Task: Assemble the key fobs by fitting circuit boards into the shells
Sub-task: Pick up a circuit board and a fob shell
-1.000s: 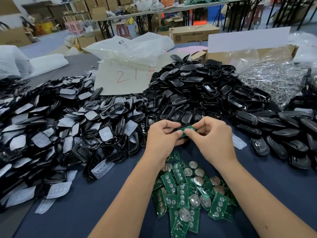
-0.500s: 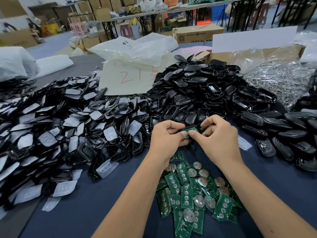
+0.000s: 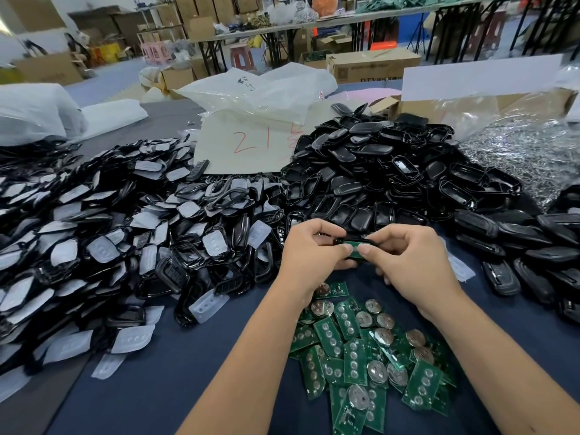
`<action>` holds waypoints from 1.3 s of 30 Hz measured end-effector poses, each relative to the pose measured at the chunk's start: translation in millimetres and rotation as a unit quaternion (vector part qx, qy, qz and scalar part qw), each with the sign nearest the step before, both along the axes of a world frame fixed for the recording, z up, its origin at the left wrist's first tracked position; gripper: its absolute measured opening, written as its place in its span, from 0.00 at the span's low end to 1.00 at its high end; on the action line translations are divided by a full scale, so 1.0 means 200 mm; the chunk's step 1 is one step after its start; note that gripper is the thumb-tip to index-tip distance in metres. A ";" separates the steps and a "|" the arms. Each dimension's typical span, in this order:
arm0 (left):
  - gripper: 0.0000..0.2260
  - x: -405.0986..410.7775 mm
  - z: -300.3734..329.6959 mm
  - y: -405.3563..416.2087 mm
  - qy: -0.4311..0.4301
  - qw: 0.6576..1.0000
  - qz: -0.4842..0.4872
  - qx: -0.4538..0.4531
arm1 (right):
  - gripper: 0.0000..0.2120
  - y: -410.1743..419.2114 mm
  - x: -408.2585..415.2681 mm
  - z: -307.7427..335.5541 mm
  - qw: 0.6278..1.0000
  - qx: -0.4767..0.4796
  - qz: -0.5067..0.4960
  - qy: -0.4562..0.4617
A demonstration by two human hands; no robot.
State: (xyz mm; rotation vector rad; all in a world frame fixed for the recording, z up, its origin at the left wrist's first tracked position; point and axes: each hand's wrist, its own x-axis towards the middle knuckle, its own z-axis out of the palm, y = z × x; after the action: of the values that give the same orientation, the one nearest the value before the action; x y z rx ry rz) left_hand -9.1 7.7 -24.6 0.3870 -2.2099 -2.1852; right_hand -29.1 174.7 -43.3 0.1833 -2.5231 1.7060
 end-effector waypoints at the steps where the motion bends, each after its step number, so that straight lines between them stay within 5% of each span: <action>1: 0.08 0.00 0.00 0.00 -0.002 1.000 0.001 -0.018 | 0.07 0.00 0.00 0.00 1.000 0.008 0.001 -0.004; 7: 0.05 0.00 0.00 -0.03 0.128 0.946 0.019 -0.297 | 0.06 0.01 0.01 0.04 0.992 0.119 -0.032 0.004; 12: 0.08 0.00 0.05 -0.08 0.220 0.905 0.126 -0.341 | 0.14 -0.03 0.04 0.07 0.966 0.227 -0.094 0.085; 17: 0.02 -0.03 0.09 -0.28 0.241 0.808 0.277 -0.460 | 0.07 -0.26 -0.07 0.19 0.974 0.164 -0.030 0.154; 21: 0.17 -0.05 0.06 -0.44 0.122 0.818 0.249 -0.504 | 0.03 -0.62 -0.30 0.31 0.983 0.128 0.046 0.120; 24: 0.20 -0.05 0.03 -0.47 0.070 0.822 0.240 -0.512 | 0.05 -0.87 -0.46 0.35 0.985 0.136 0.071 0.084; 32: 0.17 -0.05 0.02 -0.45 0.077 0.836 0.293 -0.457 | 0.23 -1.17 -0.66 0.33 0.972 0.210 0.097 -0.030; 39: 0.18 -0.04 0.02 -0.44 0.067 0.826 0.311 -0.465 | 0.15 -1.11 -0.69 0.28 0.994 0.056 0.015 -0.094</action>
State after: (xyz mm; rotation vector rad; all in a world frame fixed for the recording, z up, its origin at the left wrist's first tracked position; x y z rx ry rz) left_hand -17.5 -79.3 -19.8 0.7131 -2.2763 -0.6691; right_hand -167.0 -46.5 13.6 0.0725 -2.7656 1.6669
